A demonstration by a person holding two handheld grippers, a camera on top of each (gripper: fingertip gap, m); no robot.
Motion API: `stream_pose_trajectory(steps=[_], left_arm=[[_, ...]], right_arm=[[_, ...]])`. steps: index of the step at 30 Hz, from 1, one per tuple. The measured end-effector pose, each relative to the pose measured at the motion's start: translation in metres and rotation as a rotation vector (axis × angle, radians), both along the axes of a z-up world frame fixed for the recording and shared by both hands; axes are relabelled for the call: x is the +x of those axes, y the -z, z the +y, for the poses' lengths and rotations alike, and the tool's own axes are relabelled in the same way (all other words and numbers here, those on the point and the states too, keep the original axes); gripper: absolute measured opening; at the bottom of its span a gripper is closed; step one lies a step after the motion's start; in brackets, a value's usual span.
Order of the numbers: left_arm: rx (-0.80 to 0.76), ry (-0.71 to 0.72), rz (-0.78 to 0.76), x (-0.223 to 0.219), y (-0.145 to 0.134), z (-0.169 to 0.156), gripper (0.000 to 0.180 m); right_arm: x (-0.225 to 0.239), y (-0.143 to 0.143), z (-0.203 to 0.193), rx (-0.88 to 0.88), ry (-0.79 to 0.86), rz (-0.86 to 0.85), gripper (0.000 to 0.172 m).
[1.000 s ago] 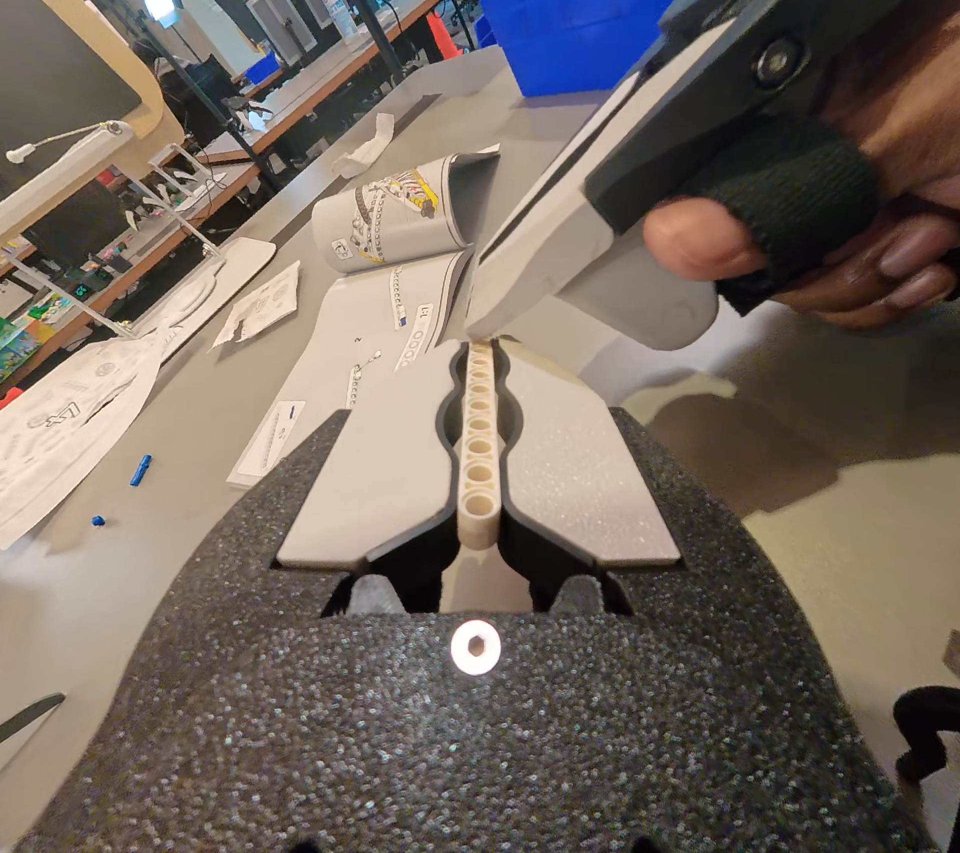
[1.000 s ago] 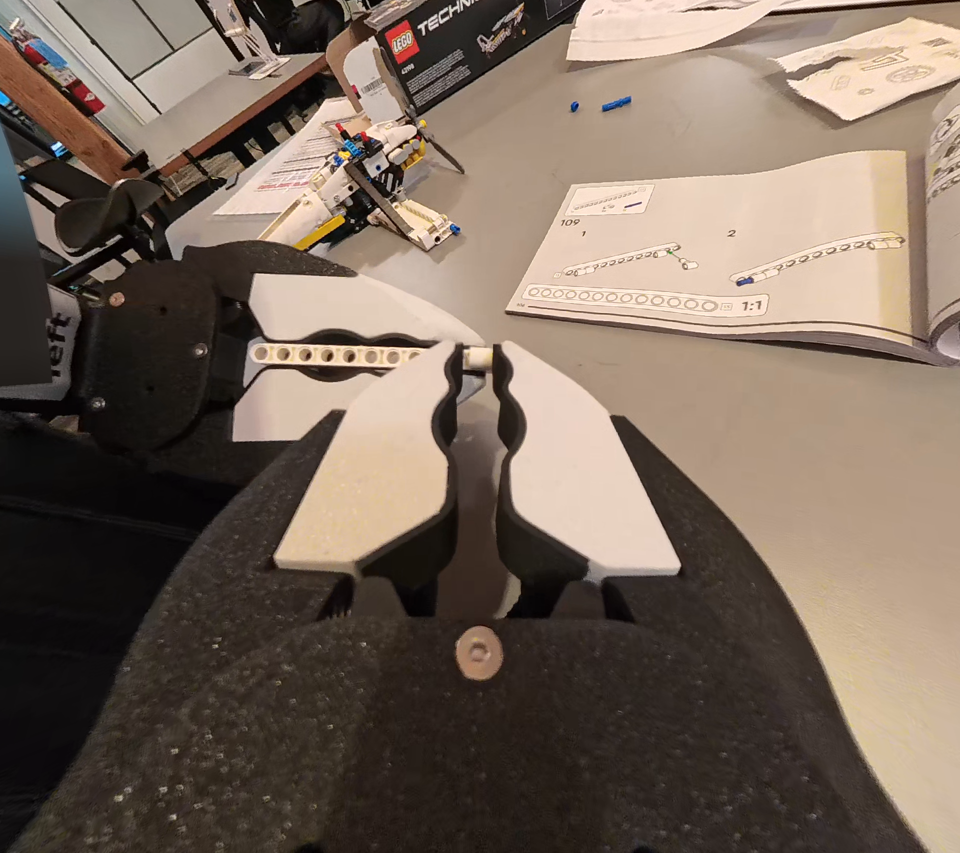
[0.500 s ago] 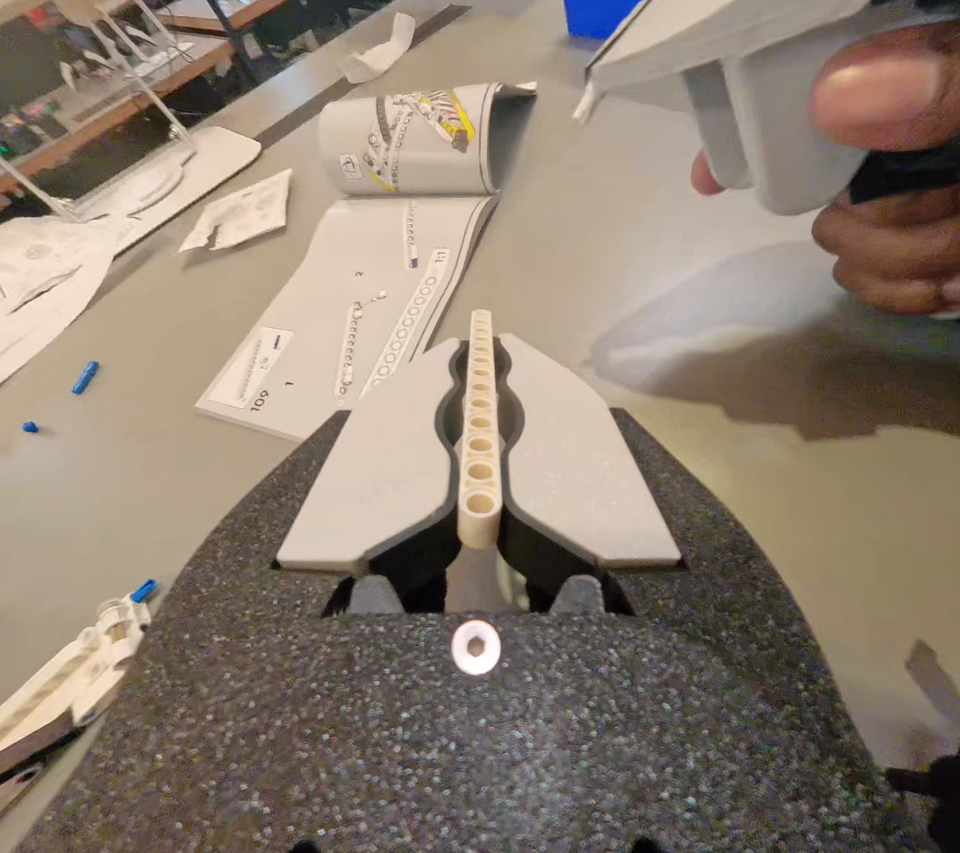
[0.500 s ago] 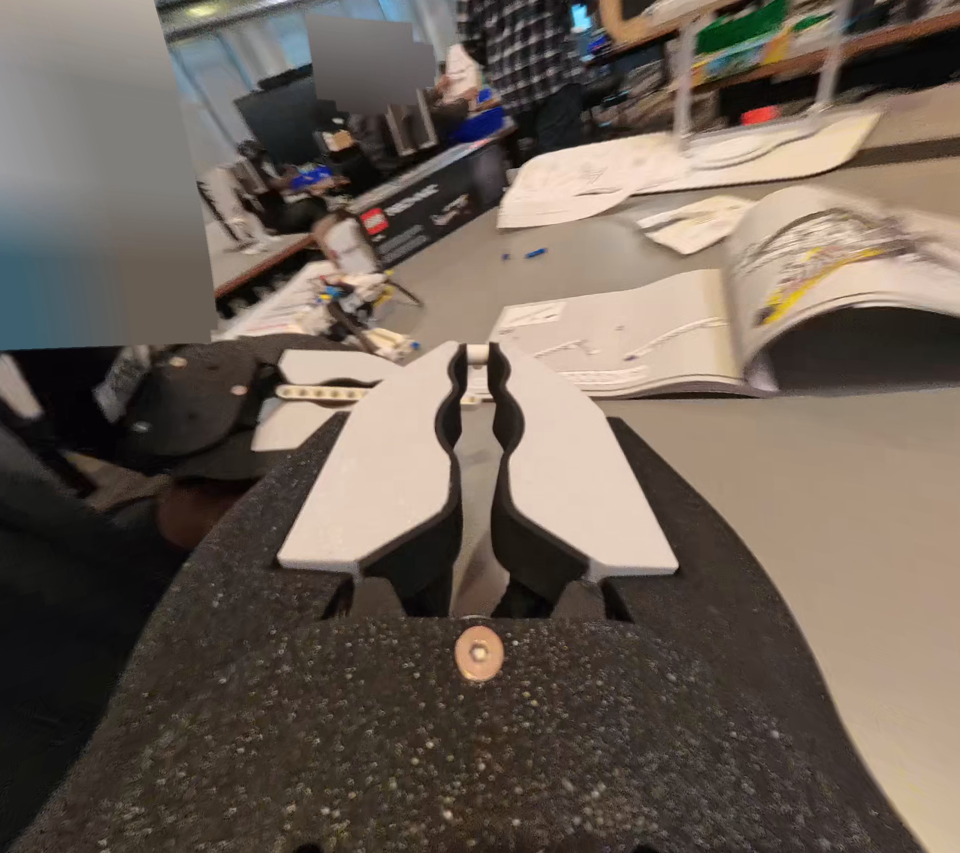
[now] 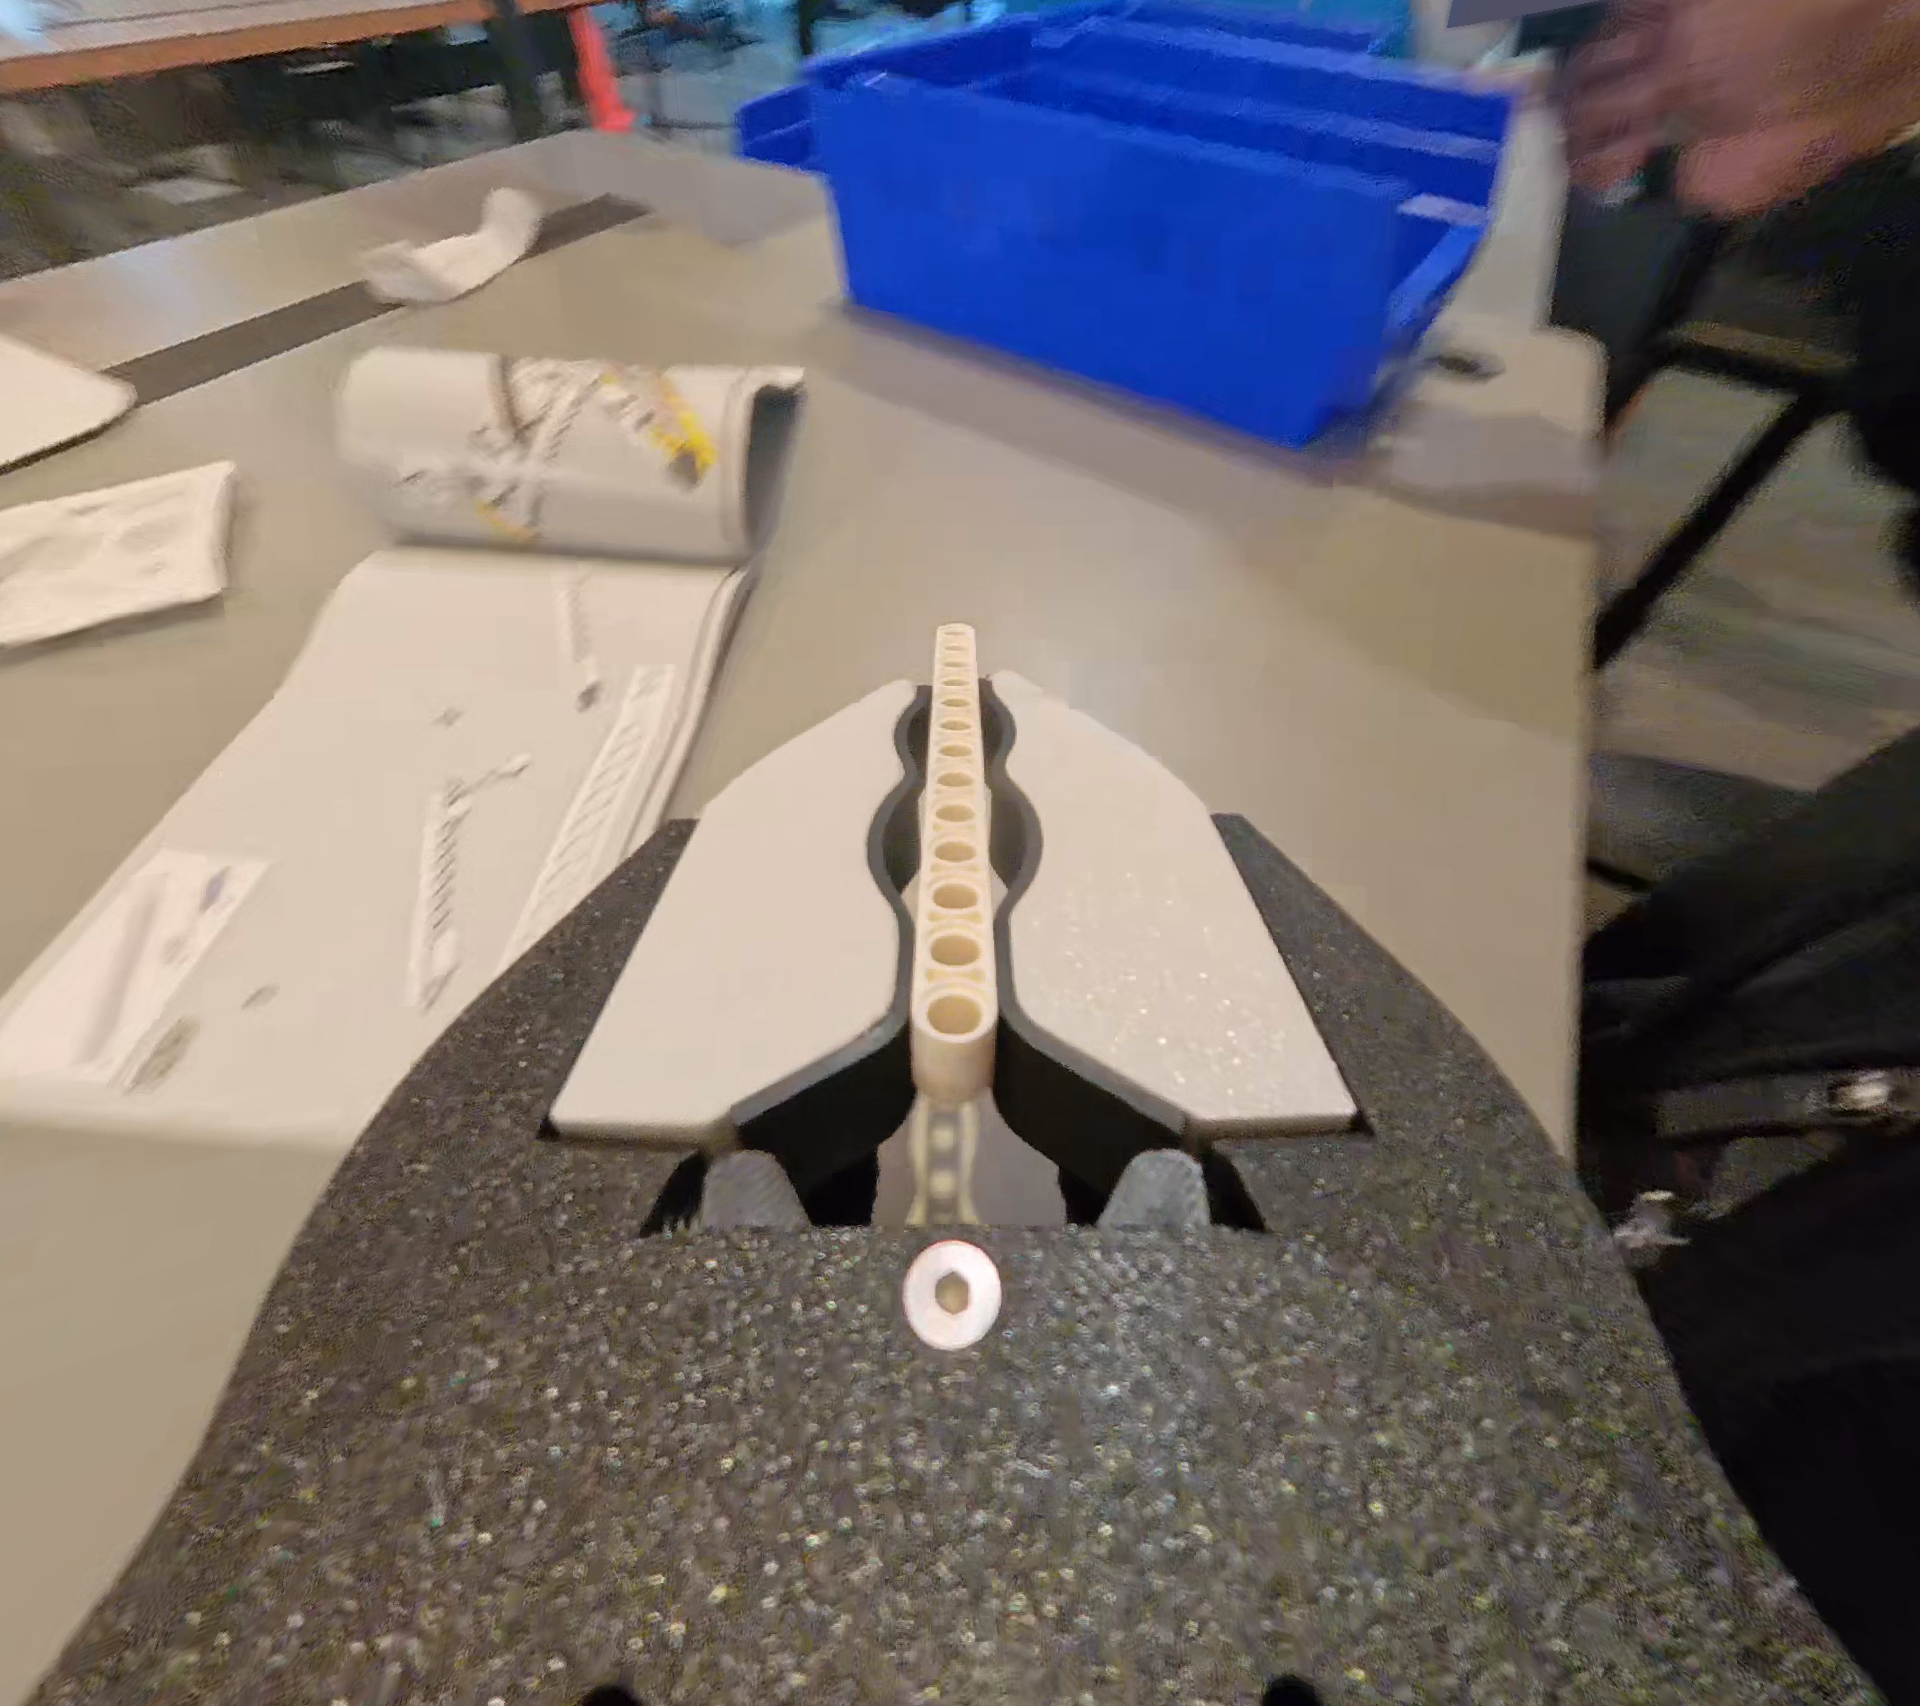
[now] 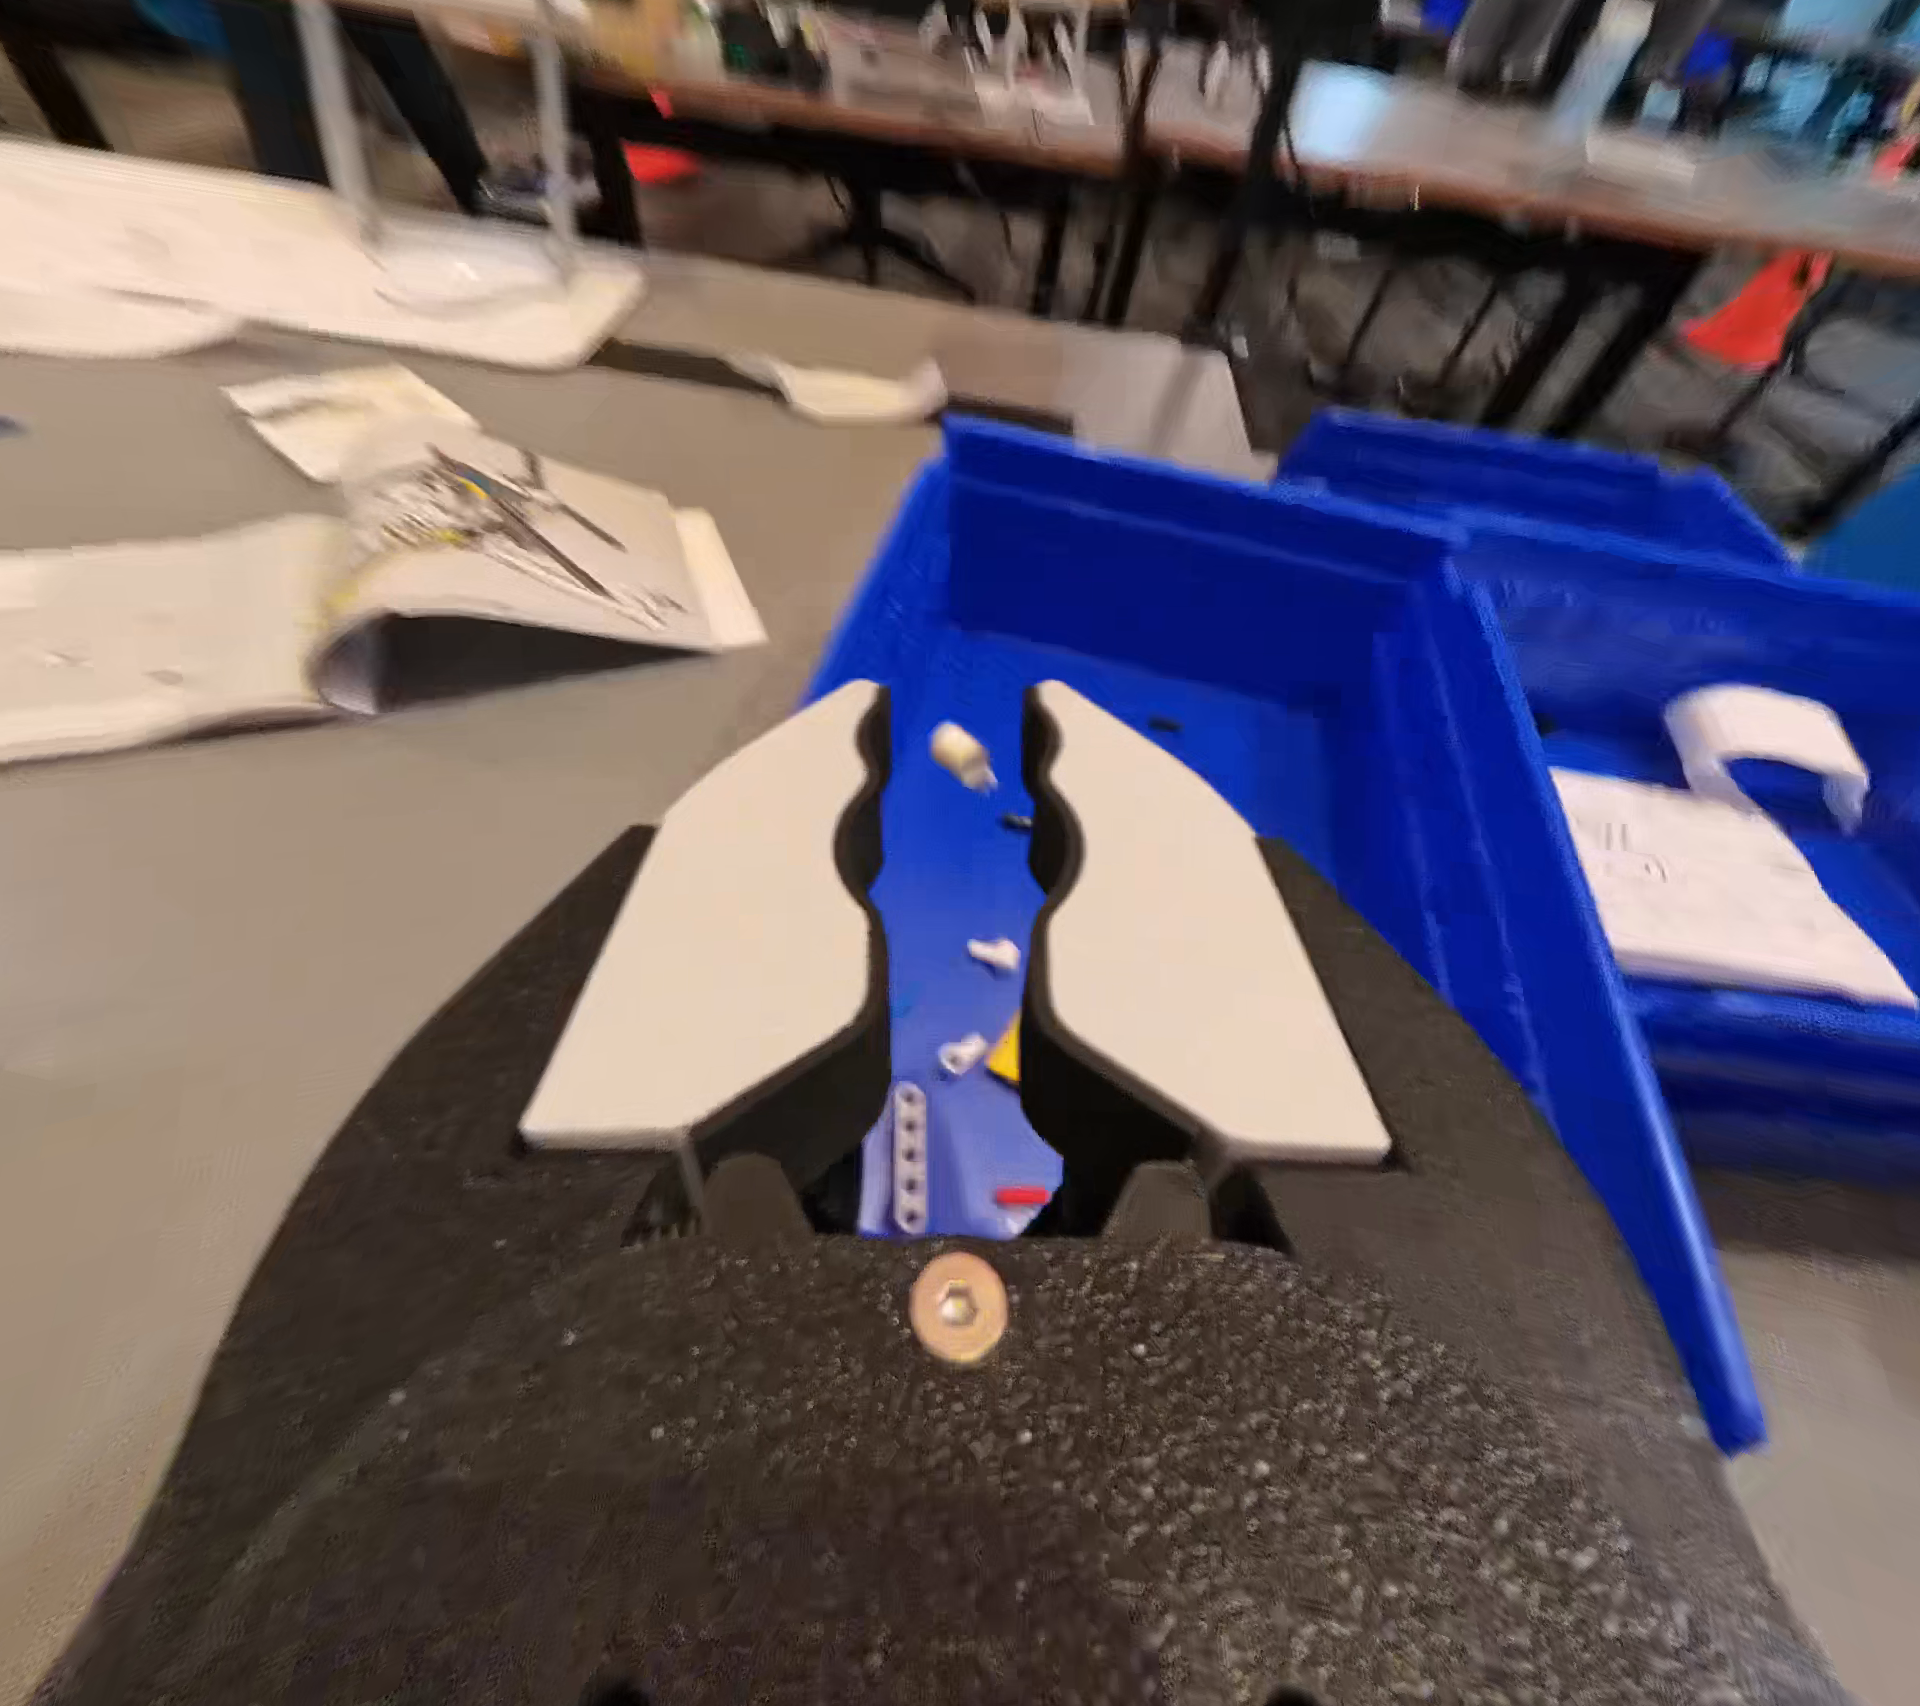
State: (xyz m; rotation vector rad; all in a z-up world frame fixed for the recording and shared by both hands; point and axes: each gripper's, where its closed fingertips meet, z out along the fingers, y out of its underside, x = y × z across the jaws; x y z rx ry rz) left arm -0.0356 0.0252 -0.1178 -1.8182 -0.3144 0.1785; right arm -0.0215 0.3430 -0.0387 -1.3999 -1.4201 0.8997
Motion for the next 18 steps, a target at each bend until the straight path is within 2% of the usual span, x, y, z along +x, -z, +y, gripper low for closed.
stream_pose_trajectory(steps=[4,7,10,13,15,16,18], left_arm=[[0.08,0.219,-0.051,0.013,-0.053,0.051,0.009],[0.092,0.381,-0.051,0.022,-0.098,0.107,0.009],[0.041,0.505,0.02,0.032,-0.123,0.176,0.009],[-0.099,0.573,0.09,0.038,-0.111,0.249,0.019],[-0.218,0.58,0.08,0.035,-0.086,0.286,0.046],[-0.281,0.578,0.058,0.034,-0.072,0.298,0.061],[-0.329,0.539,0.022,0.026,-0.056,0.309,0.08]], right_arm=[[0.002,0.029,0.019,-0.072,0.0,-0.068,0.036],[0.013,0.029,0.013,-0.098,-0.023,-0.005,0.035],[0.025,0.028,0.005,-0.122,-0.043,0.046,0.035],[0.039,0.027,-0.006,-0.151,-0.068,0.084,0.035],[0.05,0.023,-0.01,-0.149,-0.072,0.105,0.035],[0.055,0.02,-0.011,-0.144,-0.074,0.117,0.035],[0.066,0.014,-0.015,-0.136,-0.083,0.143,0.035]])
